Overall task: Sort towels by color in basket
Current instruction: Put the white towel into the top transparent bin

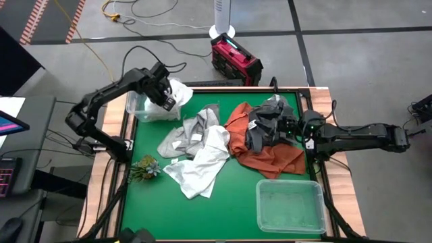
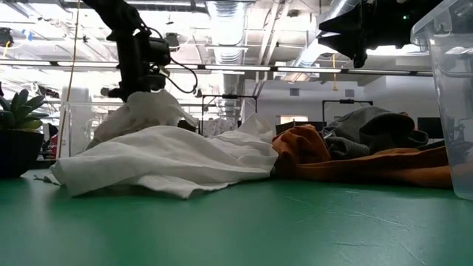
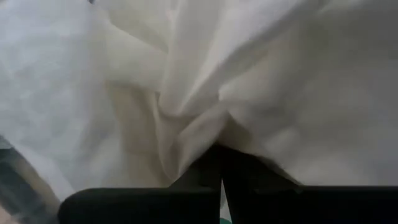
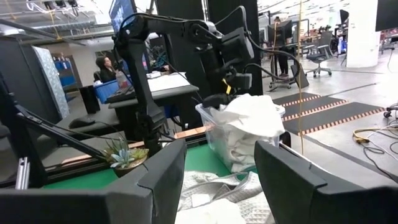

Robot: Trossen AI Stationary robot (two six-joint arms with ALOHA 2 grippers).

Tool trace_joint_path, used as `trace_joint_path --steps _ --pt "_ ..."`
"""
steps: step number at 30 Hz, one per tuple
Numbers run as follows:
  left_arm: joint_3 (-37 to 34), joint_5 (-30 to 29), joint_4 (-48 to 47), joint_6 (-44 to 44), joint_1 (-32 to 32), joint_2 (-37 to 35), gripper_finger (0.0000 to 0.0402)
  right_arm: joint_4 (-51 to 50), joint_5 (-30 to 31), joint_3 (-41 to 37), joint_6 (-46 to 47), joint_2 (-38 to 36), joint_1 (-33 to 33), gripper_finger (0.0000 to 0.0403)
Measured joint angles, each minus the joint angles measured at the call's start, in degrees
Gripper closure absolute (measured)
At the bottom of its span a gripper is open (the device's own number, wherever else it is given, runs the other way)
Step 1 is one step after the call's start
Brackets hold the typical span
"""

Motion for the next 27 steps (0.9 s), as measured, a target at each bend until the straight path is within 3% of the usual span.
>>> trace_joint_path --steps 4,9,13,16,27 --pt "-2.62 -3.82 -0.55 2.08 -1.11 0.0 0.0374 0.0 0.01 0.0 0.02 0.0 0.16 0.018" --pt "-2.92 -6.76 -1.2 3.38 -2.15 0.0 0.0306 0.33 0.01 0.0 0.0 0.0 0.17 0.018" --pt "0.24 -9.31 -3.3 4.05 -2.66 0.02 0.0252 0.4 0.01 0.0 -0.02 0.0 0.0 0.018" --pt "4.13 -8.08 -5.61 4.6 -2.74 -0.55 0.0225 0.54 0.02 0.0 -0.11 0.01 0.0 0.018" --pt "18.6 -6.99 -9.55 2.84 -3.4 -4.66 0.0225 0.57 0.03 0.0 -1.02 0.0 0.0 0.018"
